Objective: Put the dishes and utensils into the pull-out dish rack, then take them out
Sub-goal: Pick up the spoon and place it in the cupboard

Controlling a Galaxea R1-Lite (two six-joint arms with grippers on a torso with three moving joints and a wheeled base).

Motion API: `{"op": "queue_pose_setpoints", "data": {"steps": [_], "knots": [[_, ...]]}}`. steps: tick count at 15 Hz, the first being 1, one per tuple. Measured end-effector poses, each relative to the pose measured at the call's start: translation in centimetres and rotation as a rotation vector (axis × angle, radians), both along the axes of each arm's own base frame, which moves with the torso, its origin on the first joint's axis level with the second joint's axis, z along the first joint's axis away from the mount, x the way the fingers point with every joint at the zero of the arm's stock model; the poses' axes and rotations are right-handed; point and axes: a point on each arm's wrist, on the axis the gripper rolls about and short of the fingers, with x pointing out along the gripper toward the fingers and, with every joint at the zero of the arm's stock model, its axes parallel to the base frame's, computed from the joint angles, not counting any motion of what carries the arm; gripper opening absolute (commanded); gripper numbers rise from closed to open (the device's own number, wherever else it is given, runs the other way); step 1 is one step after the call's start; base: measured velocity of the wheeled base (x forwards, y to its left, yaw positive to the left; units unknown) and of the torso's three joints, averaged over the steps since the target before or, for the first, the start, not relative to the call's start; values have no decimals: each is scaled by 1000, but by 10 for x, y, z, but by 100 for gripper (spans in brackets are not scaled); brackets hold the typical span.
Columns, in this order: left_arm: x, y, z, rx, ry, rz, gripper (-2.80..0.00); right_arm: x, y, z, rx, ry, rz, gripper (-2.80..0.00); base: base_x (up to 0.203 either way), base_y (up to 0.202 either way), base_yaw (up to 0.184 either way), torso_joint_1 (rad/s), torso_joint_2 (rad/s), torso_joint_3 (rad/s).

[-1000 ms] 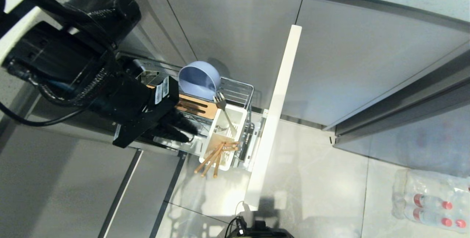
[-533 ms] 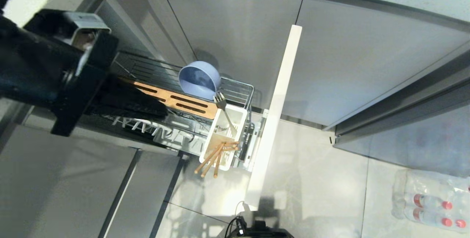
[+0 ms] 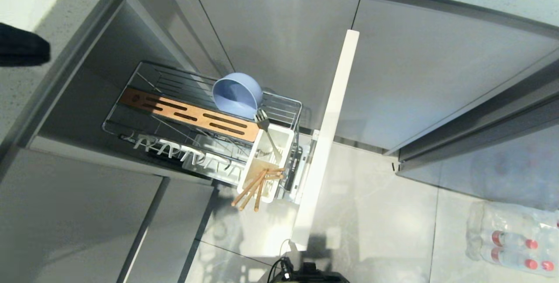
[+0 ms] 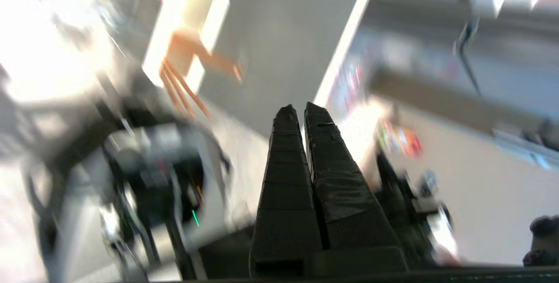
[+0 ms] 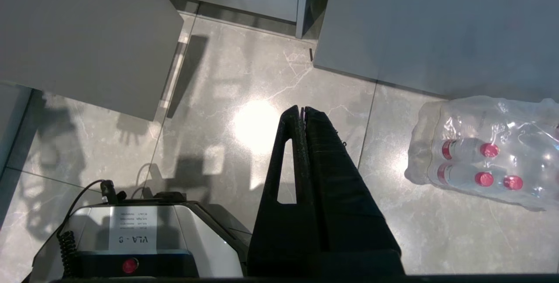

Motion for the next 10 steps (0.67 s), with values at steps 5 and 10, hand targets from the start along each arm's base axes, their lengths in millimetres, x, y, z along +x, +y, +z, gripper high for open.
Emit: {"op": "queue_pose_setpoints", "data": {"steps": [5,10], "knots": [[-41,25,14,40,-249,191,-280,0,0,0,0,0,0,-280,0,0,0,0,0,0],[-66,27,11,225,-396,419,-280,0,0,0,0,0,0,-280,0,0,0,0,0,0]]}}
